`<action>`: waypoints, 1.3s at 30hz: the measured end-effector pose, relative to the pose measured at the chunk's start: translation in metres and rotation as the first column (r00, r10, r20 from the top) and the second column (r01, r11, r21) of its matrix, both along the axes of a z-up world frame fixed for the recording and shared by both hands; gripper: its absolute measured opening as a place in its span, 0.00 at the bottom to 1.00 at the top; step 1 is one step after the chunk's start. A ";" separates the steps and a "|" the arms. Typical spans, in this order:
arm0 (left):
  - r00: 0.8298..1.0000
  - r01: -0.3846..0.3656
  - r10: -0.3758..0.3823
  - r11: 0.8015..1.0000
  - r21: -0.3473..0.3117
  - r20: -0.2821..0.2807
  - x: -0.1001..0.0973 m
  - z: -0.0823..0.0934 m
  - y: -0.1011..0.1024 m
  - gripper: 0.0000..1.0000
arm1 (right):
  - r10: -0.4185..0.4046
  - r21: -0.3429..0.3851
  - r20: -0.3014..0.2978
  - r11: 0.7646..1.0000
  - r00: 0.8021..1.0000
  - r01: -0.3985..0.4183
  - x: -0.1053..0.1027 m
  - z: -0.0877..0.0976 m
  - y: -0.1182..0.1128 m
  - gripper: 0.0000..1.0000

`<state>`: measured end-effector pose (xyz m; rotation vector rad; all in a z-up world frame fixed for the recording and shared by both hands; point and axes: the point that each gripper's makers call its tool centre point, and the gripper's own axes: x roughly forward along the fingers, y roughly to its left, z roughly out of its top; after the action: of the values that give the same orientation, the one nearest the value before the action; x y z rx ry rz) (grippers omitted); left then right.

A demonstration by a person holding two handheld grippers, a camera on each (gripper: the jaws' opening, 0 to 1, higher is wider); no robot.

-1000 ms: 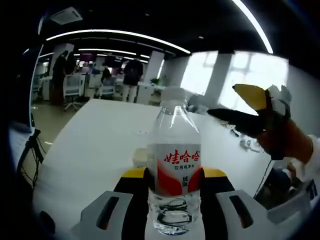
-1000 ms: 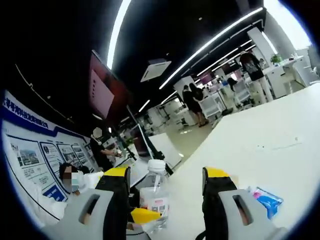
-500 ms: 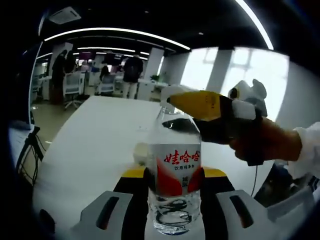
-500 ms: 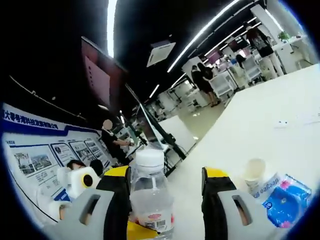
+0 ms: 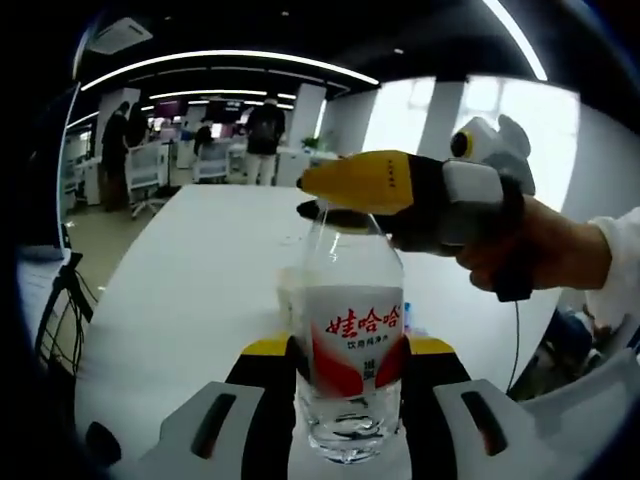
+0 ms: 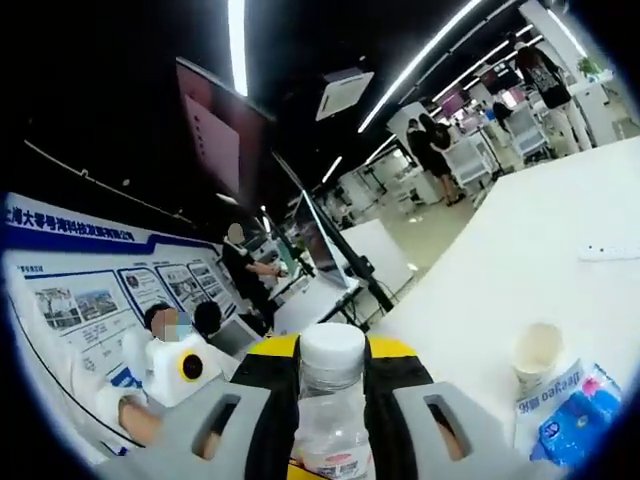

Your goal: Arrange the tabletop items into an orderly group along one side of the table until the central work area is clear of visible clutter.

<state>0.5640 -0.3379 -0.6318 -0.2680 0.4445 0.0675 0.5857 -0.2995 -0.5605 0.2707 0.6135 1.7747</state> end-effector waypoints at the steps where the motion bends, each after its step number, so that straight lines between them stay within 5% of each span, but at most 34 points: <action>1: 1.000 0.007 -0.007 1.000 0.008 -0.014 0.000 -0.006 0.000 0.37 | 0.027 -0.009 0.047 1.000 0.999 -0.027 -0.004 -0.003 0.001 0.19; 5: 0.995 0.029 -0.020 0.996 0.085 -0.101 -0.006 -0.027 0.007 0.37 | 0.121 -0.055 0.214 0.992 0.969 -0.112 -0.026 -0.015 0.002 0.19; 12: 0.996 -0.004 0.009 0.998 0.059 -0.087 -0.009 -0.024 0.016 0.39 | 0.098 -0.021 0.205 0.995 0.974 -0.095 -0.028 -0.013 0.013 0.18; 16: 0.989 -0.006 0.010 1.000 0.026 -0.150 -0.016 -0.037 0.014 0.48 | 0.066 0.003 0.246 0.998 0.967 -0.069 -0.016 -0.013 0.021 0.18; 24: 0.981 -0.056 0.062 0.998 0.035 -0.183 -0.022 -0.046 0.027 0.73 | 0.038 0.040 0.351 0.998 0.936 -0.056 0.022 -0.018 0.045 0.18; 30: 0.970 -0.068 0.060 0.997 -0.023 -0.235 -0.032 -0.059 0.026 0.76 | 0.047 0.018 0.430 0.998 0.902 -0.061 0.038 -0.038 0.063 0.19; 34: 0.961 -0.065 0.066 0.998 0.014 -0.268 -0.038 -0.061 0.030 0.75 | 0.096 0.009 0.485 0.993 0.869 -0.114 0.047 -0.055 0.078 0.19; 39: 0.961 -0.080 0.075 0.997 -0.008 -0.267 -0.042 -0.063 0.030 0.74 | 0.082 -0.002 0.477 0.996 0.875 -0.092 0.061 -0.066 0.099 0.19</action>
<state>0.5223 -0.3078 -0.6944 -0.2960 0.7028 0.1777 0.6467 -0.2003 -0.6268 -0.1867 0.2524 1.8442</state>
